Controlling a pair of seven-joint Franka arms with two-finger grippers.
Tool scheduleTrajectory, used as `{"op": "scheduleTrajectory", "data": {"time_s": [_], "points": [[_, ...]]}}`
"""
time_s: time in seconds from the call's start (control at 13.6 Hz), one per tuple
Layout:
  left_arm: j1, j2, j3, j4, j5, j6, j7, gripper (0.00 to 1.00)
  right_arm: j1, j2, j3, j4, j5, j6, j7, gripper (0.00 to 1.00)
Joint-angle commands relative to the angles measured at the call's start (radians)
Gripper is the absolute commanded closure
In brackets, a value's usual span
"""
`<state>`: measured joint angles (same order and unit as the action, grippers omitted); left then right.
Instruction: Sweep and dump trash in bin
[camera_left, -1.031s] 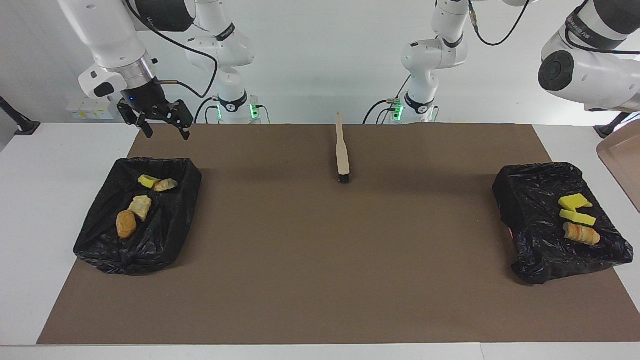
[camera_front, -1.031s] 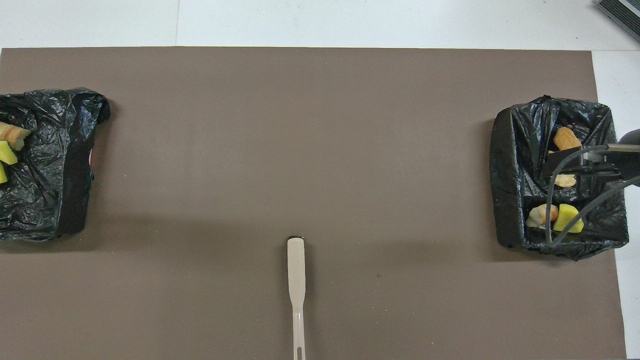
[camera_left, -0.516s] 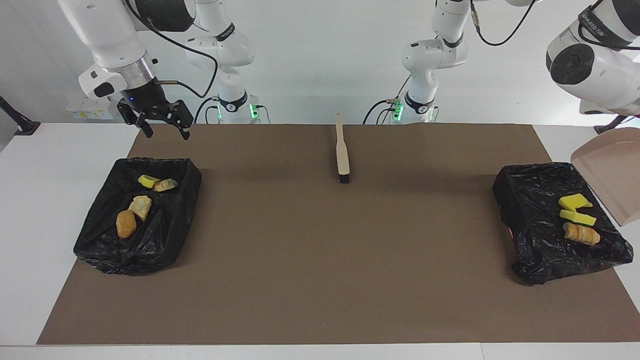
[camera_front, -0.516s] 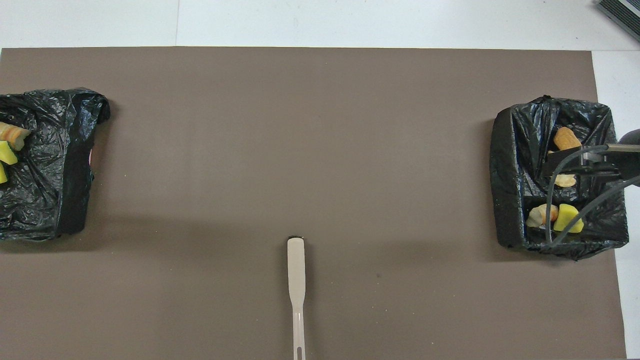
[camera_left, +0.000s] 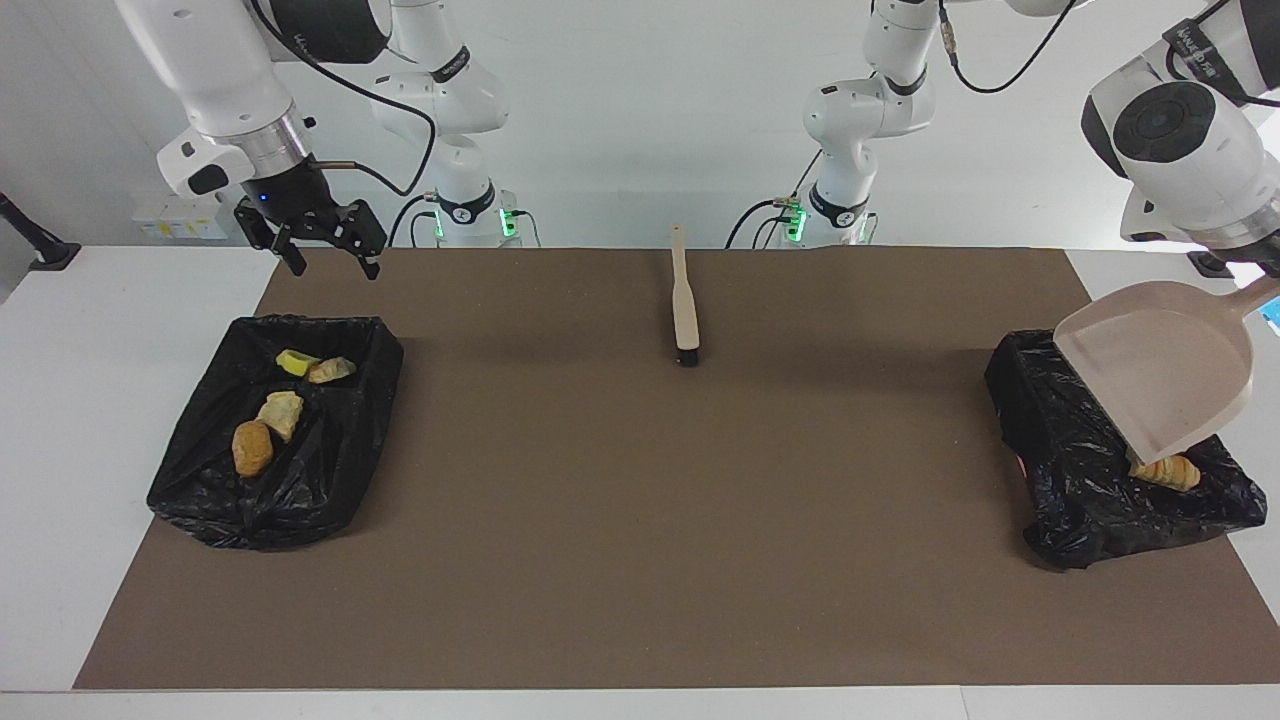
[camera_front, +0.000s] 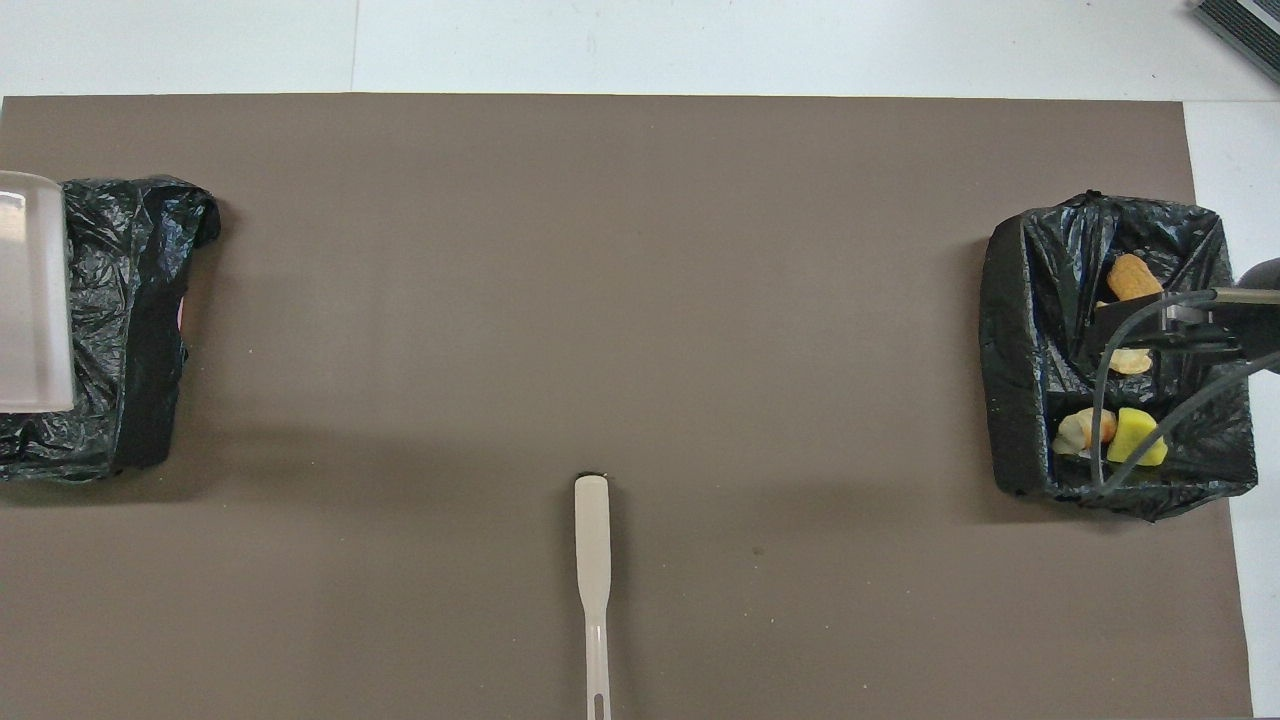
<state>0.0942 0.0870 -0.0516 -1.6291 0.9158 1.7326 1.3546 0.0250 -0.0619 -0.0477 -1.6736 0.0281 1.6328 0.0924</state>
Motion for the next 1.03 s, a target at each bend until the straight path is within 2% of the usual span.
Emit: {"op": "scheduleTrajectory", "data": {"time_s": [0.0, 0.22, 0.52, 0.81, 0.96], "points": [[-0.057, -0.049, 0.001, -0.054, -0.107, -0.069, -0.055, 1.0, -0.004, -0.015, 0.002, -0.015, 0.013, 0.013, -0.026, 0.0], [-0.146, -0.072, 0.001, -0.107, -0.181, -0.131, -0.21, 1.0, -0.005, -0.015, 0.002, -0.014, 0.013, 0.013, -0.026, 0.0], [-0.212, -0.062, 0.001, -0.139, -0.326, -0.148, -0.378, 1.0, -0.005, -0.015, 0.002, -0.014, 0.013, 0.013, -0.026, 0.0], [-0.318, -0.073, 0.001, -0.209, -0.514, -0.163, -0.766, 1.0, -0.004, -0.015, 0.002, -0.014, 0.013, 0.013, -0.026, 0.0], [-0.372, -0.05, 0.001, -0.21, -0.616, -0.159, -0.962, 1.0, -0.005, -0.015, 0.002, -0.015, 0.013, 0.013, -0.026, 0.0]]}}
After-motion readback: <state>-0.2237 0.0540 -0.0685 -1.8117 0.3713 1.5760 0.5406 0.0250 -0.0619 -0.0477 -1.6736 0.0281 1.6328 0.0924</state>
